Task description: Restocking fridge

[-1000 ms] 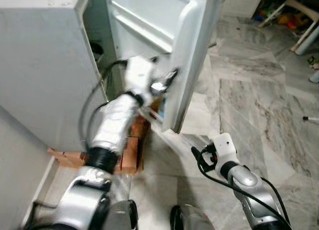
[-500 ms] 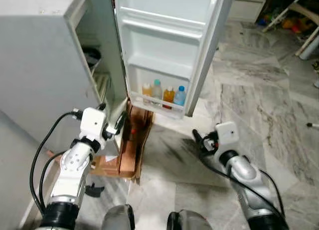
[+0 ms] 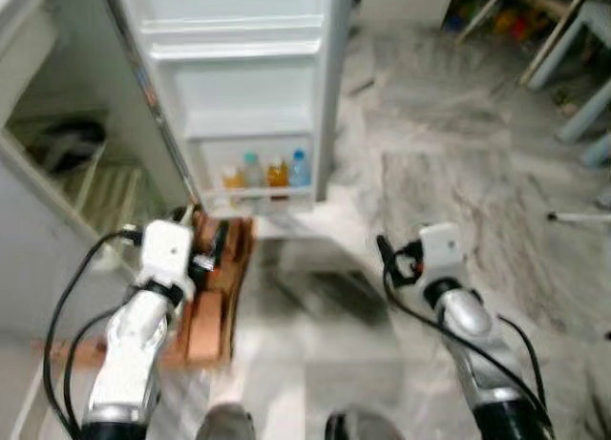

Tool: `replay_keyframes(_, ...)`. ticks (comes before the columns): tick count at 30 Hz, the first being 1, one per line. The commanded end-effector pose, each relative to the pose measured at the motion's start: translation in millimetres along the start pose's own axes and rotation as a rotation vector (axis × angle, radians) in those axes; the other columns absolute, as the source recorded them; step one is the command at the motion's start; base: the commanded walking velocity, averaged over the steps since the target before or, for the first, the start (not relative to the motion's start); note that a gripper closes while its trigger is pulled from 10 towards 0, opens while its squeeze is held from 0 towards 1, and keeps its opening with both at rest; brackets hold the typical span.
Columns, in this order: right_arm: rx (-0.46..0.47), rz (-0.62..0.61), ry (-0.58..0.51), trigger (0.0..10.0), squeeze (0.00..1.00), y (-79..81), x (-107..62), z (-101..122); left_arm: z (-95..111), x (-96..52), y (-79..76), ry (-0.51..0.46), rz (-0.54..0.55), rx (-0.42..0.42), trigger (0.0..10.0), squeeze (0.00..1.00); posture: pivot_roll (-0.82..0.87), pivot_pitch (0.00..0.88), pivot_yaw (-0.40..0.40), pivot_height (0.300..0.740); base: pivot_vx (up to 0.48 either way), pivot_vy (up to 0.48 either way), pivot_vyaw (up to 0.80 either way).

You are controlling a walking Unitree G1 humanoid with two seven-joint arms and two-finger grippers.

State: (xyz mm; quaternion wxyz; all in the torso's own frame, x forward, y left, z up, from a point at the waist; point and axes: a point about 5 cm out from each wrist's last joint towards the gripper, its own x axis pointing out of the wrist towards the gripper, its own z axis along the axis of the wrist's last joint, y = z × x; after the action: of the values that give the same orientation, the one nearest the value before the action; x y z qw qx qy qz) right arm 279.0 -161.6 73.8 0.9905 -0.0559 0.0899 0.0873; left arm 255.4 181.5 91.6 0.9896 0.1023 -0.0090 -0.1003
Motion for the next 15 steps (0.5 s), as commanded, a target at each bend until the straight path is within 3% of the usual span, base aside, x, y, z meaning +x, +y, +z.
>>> replay_keyframes(1,-0.003,0.024,-0.003,10.0,0.00,8.1,1.2,0,-7,-5.2,4.7,0.038,0.028,0.013,10.0,0.00,0.11,0.118,-0.019,0.740,0.454,0.000,-0.80)
replay_keyframes(15,0.034,-0.001,-0.006,10.0,0.00,4.7,2.3,-2,-9,4.1,-15.3,0.049,-0.024,0.001,10.0,0.00,0.09,0.090,-0.019,0.740,0.474,0.000,-0.80)
